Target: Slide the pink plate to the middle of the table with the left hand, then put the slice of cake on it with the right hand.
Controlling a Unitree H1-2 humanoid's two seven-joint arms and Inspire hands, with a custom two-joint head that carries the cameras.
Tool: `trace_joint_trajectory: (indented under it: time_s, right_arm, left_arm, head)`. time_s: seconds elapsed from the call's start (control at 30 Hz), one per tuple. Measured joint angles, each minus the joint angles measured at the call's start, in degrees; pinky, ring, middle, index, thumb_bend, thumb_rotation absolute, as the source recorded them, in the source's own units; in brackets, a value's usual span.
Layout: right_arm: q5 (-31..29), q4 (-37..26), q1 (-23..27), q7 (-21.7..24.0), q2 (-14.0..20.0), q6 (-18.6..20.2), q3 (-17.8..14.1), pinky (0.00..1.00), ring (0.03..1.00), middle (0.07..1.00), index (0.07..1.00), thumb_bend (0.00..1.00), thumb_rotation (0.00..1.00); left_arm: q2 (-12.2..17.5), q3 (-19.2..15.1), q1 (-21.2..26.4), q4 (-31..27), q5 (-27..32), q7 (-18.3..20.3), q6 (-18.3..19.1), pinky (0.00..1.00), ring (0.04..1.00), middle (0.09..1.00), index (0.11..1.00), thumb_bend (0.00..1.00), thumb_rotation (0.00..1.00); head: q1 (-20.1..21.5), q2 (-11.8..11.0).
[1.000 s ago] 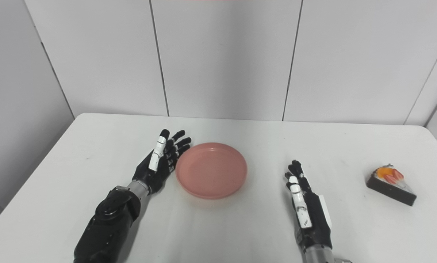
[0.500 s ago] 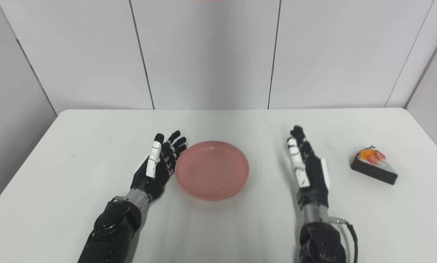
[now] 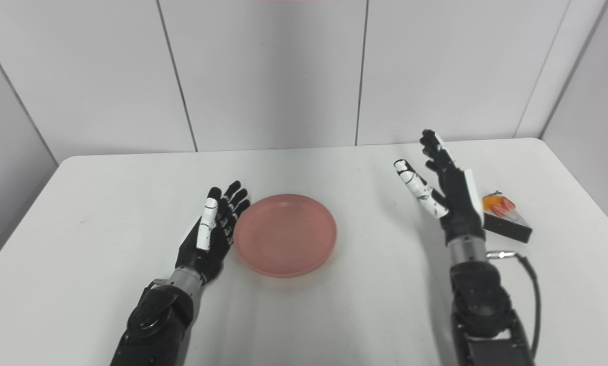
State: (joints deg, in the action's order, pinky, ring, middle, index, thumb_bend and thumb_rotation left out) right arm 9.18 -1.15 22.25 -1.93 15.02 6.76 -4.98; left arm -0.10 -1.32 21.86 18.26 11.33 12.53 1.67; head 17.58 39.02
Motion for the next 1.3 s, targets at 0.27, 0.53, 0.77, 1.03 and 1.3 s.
trace_joint_trajectory:
  time_s: [0.27,0.53,0.77,1.03,1.3]
  right_arm:
    - [4.25,-4.89,0.34,4.6,8.8,9.23,0.07,0.83,0.865,0.861,0.847,0.73,0.56]
    - [9.7,-8.12,0.26,10.57,18.18,17.11,0.83,0.76,0.826,0.83,0.81,0.79,0.46]
    - [15.52,-8.86,-0.6,14.59,18.73,20.05,-4.55,0.73,0.813,0.827,0.816,0.79,0.4]
    - [23.92,-6.22,-1.42,16.0,17.57,20.25,-7.54,0.74,0.821,0.84,0.836,0.91,0.41]
    - [29.94,-1.81,0.13,18.18,12.37,20.27,-7.17,0.73,0.822,0.856,0.874,0.98,0.39]
  left_arm:
    - [-0.95,0.52,-1.45,-1.11,-0.1,-0.4,-0.76,1.0,1.0,1.0,1.0,0.63,1.0]
    - [-0.53,0.54,-1.68,-1.13,-0.15,-0.23,-1.38,1.0,1.0,1.0,1.0,0.62,1.0]
    - [-0.44,0.19,-1.37,-0.46,0.02,-0.02,-1.58,1.0,1.0,1.0,1.0,0.61,1.0]
    - [1.45,-0.11,0.93,4.51,1.02,2.82,-5.13,1.0,1.0,1.0,1.0,0.59,1.0]
    - [2.67,-1.29,3.77,9.58,2.34,4.76,-7.24,1.0,1.0,1.0,1.0,0.63,1.0]
  head:
    - [2.28,-2.29]
    - [4.56,-2.29]
    - [8.44,-3.52]
    - [12.99,-5.01]
    - [22.32,-6.77]
